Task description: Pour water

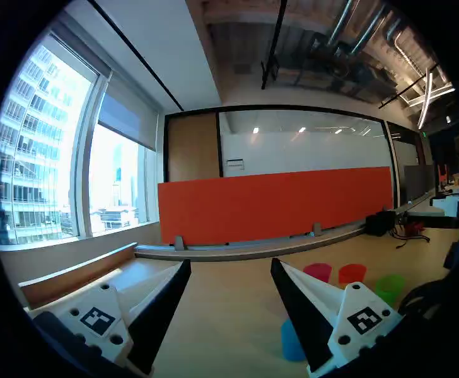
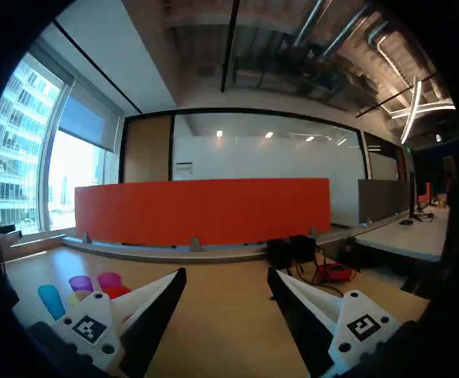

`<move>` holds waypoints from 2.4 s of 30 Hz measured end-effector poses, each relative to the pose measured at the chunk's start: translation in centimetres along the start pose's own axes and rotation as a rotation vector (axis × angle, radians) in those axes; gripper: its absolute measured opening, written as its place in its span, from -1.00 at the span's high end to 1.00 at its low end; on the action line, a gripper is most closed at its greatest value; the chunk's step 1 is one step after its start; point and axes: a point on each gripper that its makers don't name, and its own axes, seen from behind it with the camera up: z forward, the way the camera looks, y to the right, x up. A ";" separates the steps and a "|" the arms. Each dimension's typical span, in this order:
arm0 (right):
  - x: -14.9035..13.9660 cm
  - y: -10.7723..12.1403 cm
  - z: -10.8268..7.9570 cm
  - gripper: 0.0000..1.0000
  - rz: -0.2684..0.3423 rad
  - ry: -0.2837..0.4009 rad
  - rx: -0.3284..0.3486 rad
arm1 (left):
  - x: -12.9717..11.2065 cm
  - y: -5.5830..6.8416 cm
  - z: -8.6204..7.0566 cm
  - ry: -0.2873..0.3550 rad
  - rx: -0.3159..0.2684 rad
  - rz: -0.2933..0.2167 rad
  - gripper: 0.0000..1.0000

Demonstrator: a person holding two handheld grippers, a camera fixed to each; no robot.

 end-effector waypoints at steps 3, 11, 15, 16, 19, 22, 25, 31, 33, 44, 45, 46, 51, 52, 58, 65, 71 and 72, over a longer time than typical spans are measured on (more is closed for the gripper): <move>0.1 0.0 0.0 -0.98 -0.003 -0.002 -0.002 | -0.7 -0.2 0.0 0.000 0.004 0.004 -0.88; 0.3 -0.4 -0.1 -0.98 -0.018 -0.002 -0.003 | -3.6 -0.6 0.3 -0.038 -0.008 -0.010 -0.88; 0.5 -0.9 0.0 -0.98 -0.027 0.002 0.003 | -4.6 -1.0 0.3 -0.046 -0.013 -0.009 -0.88; 0.6 -1.0 0.0 -0.98 -0.030 0.002 0.004 | -4.8 -1.1 0.3 -0.048 -0.014 -0.008 -0.88; 0.8 -1.4 0.2 -0.98 -0.035 0.002 0.008 | -5.5 -1.5 0.2 -0.054 -0.011 -0.010 -0.88; 1.1 -1.7 0.3 -0.99 -0.037 0.005 0.013 | -5.7 -1.7 0.2 -0.053 -0.008 -0.016 -0.88; 1.4 -2.0 0.3 -0.98 -0.038 0.010 0.019 | -5.8 -1.9 0.1 -0.046 -0.011 -0.026 -0.88; 1.6 -2.2 0.4 -0.98 -0.048 0.015 0.021 | -6.4 -2.1 0.1 -0.046 -0.015 -0.037 -0.88; 1.7 -2.3 0.4 -0.99 -0.052 0.017 0.021 | -6.6 -2.2 0.1 -0.048 -0.016 -0.036 -0.88; 2.3 -2.8 0.3 -0.99 -0.056 0.020 0.029 | -7.4 -2.4 0.3 -0.065 -0.027 -0.062 -0.88; 2.3 -2.8 0.3 -0.98 -0.055 0.020 0.029 | -7.5 -2.4 0.3 -0.069 -0.027 -0.064 -0.88; 2.3 -2.8 0.3 -0.98 -0.054 0.020 0.030 | -7.6 -2.4 0.3 -0.072 -0.027 -0.066 -0.88; 2.5 -2.8 0.3 -0.98 -0.053 0.021 0.030 | -8.1 -2.4 0.4 -0.089 -0.031 -0.067 -0.88; 2.5 -2.8 0.2 -0.98 -0.054 0.022 0.030 | -8.1 -2.4 0.5 -0.090 -0.033 -0.066 -0.88; 2.6 -2.7 0.0 -0.98 -0.053 0.027 0.029 | -8.2 -2.3 0.5 -0.092 -0.035 -0.066 -0.88; 2.3 -2.4 -0.1 -0.99 -0.048 0.027 0.028 | -8.2 -2.2 0.5 -0.092 -0.040 -0.067 -0.88; 2.1 -2.2 0.0 -0.99 -0.045 0.024 0.027 | -8.2 -2.2 0.5 -0.093 -0.040 -0.067 -0.88; 2.1 -2.3 0.0 -0.99 -0.045 0.024 0.029 | -8.2 -2.2 0.5 -0.093 -0.040 -0.067 -0.88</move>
